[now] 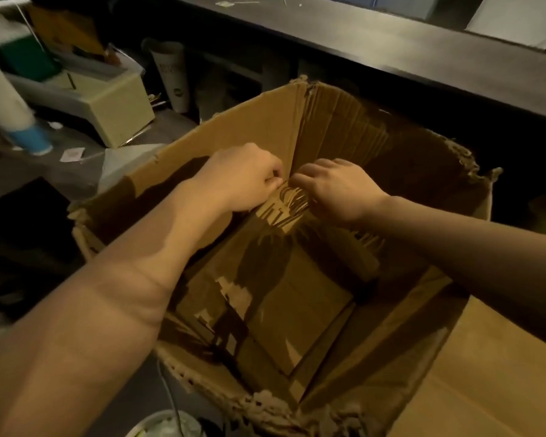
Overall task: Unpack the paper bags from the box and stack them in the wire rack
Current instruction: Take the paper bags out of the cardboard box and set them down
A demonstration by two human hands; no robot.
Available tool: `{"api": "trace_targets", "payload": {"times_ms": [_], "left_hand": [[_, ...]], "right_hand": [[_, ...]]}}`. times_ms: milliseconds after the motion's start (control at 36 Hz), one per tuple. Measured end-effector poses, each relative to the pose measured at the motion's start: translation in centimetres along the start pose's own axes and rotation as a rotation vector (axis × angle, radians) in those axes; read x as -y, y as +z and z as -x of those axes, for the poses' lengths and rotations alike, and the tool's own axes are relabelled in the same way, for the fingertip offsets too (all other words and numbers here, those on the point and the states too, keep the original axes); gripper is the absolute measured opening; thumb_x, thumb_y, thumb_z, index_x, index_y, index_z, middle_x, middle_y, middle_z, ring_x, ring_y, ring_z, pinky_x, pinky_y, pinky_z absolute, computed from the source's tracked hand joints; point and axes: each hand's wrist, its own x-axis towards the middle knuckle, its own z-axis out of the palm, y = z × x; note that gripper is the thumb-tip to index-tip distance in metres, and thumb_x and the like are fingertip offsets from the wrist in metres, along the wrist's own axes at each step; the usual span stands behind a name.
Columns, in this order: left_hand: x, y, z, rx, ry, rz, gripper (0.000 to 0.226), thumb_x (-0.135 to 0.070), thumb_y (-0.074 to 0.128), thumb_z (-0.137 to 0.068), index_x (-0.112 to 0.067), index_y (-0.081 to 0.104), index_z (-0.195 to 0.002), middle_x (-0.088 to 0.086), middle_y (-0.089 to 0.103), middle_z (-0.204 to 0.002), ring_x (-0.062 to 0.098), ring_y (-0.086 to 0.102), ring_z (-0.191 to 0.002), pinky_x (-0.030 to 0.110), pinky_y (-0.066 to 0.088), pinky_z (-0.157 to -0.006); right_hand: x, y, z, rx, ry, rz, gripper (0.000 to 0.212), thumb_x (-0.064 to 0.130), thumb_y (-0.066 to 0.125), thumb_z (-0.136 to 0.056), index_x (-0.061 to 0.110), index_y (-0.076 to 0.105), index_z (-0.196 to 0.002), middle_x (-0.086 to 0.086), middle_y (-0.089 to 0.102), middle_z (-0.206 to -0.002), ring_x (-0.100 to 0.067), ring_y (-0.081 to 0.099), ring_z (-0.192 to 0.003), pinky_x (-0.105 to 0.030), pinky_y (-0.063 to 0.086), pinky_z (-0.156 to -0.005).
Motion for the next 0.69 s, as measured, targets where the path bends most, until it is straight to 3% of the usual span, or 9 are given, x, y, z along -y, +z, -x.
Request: {"api": "trace_targets", "payload": {"times_ms": [83,167,306,417,528,694], "left_hand": [[0.3,-0.2,0.0,-0.039,0.005,0.005,0.026,-0.033,0.045,-0.097,-0.025,0.061,-0.115,-0.005,0.065,-0.103,0.012,0.058,-0.091,0.033,0.051,-0.076],[0.2,-0.1,0.1,-0.118,0.018,0.014,0.025,-0.033,0.045,-0.097,-0.025,0.063,-0.113,-0.007,0.064,-0.097,0.009,0.056,-0.085,0.026,0.045,-0.068],[0.1,-0.3,0.1,-0.122,0.023,0.010,0.026,-0.033,0.044,-0.098,-0.026,0.061,-0.116,-0.006,0.063,-0.100,0.008,0.053,-0.085,0.023,0.037,-0.066],[-0.3,-0.3,0.1,-0.076,0.030,0.010,0.028,-0.033,0.043,-0.098,-0.023,0.061,-0.117,-0.004,0.064,-0.100,0.012,0.057,-0.088,0.026,0.043,-0.069],[-0.5,0.2,-0.1,-0.016,0.041,0.038,0.028,-0.033,0.044,-0.098,-0.023,0.062,-0.117,-0.007,0.060,-0.091,0.009,0.055,-0.083,0.026,0.042,-0.067],[-0.7,1.1,-0.2,0.091,0.069,0.097,0.026,-0.033,0.045,-0.097,-0.025,0.062,-0.116,-0.020,0.046,-0.072,-0.001,0.045,-0.067,0.018,0.032,-0.056]], "right_hand": [[0.5,1.2,0.0,0.113,-0.075,0.103,0.044,0.027,0.044,-0.097,0.020,0.036,-0.140,-0.006,0.047,-0.138,-0.025,0.043,-0.127,-0.038,0.039,-0.102],[0.9,2.4,0.0,0.210,-0.080,0.108,0.052,0.037,0.044,-0.096,0.023,0.027,-0.144,-0.006,0.039,-0.145,-0.026,0.038,-0.132,-0.041,0.035,-0.106],[1.3,4.8,1.1,0.574,-0.111,-0.029,0.095,0.047,0.062,-0.085,0.036,-0.008,-0.148,-0.001,0.008,-0.159,-0.029,0.015,-0.144,-0.050,0.024,-0.114],[1.3,5.5,2.1,0.777,-0.095,-0.183,0.105,0.040,0.068,-0.083,0.044,-0.018,-0.144,0.002,-0.001,-0.159,-0.030,0.006,-0.145,-0.048,0.028,-0.111],[1.5,5.4,2.0,0.649,-0.179,-0.134,0.105,0.040,0.071,-0.080,0.039,-0.009,-0.148,-0.004,0.017,-0.155,-0.030,0.018,-0.139,-0.043,0.033,-0.108],[2.2,3.8,1.7,0.549,-0.242,-0.054,0.070,0.032,0.064,-0.087,0.020,0.027,-0.146,-0.004,0.048,-0.137,-0.023,0.037,-0.131,-0.038,0.031,-0.108]]}}
